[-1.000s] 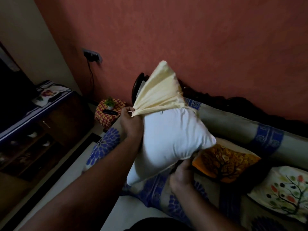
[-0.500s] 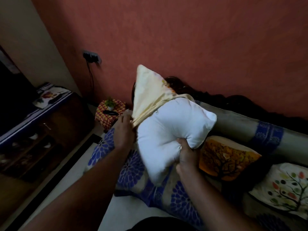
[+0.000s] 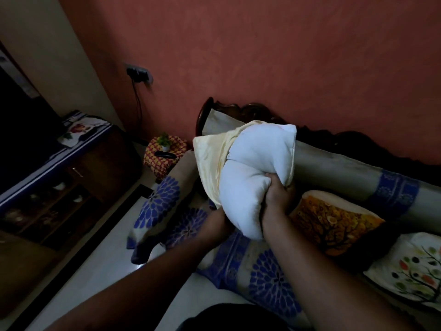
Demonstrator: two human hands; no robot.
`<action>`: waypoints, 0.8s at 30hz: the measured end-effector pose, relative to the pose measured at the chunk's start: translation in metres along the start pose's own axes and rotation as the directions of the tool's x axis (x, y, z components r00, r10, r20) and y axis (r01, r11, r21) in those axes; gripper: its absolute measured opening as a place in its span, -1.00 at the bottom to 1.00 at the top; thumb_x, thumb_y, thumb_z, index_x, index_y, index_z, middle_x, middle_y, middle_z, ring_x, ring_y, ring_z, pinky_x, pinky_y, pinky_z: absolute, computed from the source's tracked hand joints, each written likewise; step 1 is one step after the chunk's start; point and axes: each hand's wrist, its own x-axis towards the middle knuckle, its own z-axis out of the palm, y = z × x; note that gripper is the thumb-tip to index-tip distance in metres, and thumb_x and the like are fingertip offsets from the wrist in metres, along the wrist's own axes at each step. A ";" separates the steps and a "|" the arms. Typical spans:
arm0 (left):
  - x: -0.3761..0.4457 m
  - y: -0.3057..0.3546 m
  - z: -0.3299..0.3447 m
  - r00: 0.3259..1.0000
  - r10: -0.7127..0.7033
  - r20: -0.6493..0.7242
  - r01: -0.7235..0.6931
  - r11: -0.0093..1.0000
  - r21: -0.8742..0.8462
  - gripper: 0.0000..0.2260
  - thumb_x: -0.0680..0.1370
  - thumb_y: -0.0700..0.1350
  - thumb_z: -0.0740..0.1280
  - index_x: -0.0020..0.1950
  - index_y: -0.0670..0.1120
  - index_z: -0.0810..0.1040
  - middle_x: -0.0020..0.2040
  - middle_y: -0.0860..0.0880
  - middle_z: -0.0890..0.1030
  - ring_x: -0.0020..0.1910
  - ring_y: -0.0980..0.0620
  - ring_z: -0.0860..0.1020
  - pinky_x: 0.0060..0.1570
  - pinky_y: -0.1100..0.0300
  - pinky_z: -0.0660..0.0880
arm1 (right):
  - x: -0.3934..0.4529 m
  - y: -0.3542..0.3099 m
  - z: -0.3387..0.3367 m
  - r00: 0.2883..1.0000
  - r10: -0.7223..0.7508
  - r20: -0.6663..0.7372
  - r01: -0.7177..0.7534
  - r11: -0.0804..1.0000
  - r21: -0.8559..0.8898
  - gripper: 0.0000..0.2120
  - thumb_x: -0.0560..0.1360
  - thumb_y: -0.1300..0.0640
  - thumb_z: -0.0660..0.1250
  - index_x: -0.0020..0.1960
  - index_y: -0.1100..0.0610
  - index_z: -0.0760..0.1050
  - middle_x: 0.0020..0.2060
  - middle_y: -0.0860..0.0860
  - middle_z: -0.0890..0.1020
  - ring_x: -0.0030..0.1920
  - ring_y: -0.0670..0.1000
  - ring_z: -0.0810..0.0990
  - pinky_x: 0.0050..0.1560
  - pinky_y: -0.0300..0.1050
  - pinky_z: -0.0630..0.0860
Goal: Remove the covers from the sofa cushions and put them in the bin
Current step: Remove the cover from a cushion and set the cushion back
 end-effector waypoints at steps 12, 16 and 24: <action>0.031 0.000 -0.044 0.783 -0.258 -0.566 0.216 0.966 -0.141 -0.85 0.52 -0.17 0.32 -0.05 -0.08 0.33 -0.13 -0.12 0.52 -0.11 -0.17 0.54 -0.20 0.05 0.35 | -0.006 0.016 0.003 0.929 0.143 0.341 -0.012 0.933 -0.359 -0.14 0.45 -0.27 0.45 0.59 0.04 0.20 0.41 -0.18 0.32 0.37 -0.15 0.32 0.27 -0.34 0.34; 0.036 0.006 -0.036 0.837 -0.088 -0.541 0.110 0.994 0.009 -0.91 0.53 -0.17 0.25 -0.05 -0.02 0.36 -0.16 -0.06 0.53 -0.14 -0.15 0.54 -0.20 -0.03 0.42 | -0.013 0.036 0.000 0.897 0.269 0.351 -0.144 0.928 -0.342 -0.12 0.34 0.08 0.64 0.52 0.17 0.26 0.36 0.00 0.51 0.25 -0.05 0.52 0.05 -0.29 0.50; 0.035 -0.021 -0.042 0.837 -0.376 -0.398 0.485 0.846 0.221 -0.64 0.55 0.18 0.29 0.02 -0.11 0.61 -0.02 -0.18 0.67 -0.01 -0.20 0.64 -0.12 0.06 0.49 | -0.009 0.043 0.008 0.998 -0.050 0.040 0.055 0.989 -0.138 -0.13 0.16 0.17 0.51 0.46 0.01 0.35 0.31 0.06 0.54 0.22 0.10 0.56 0.30 0.11 0.50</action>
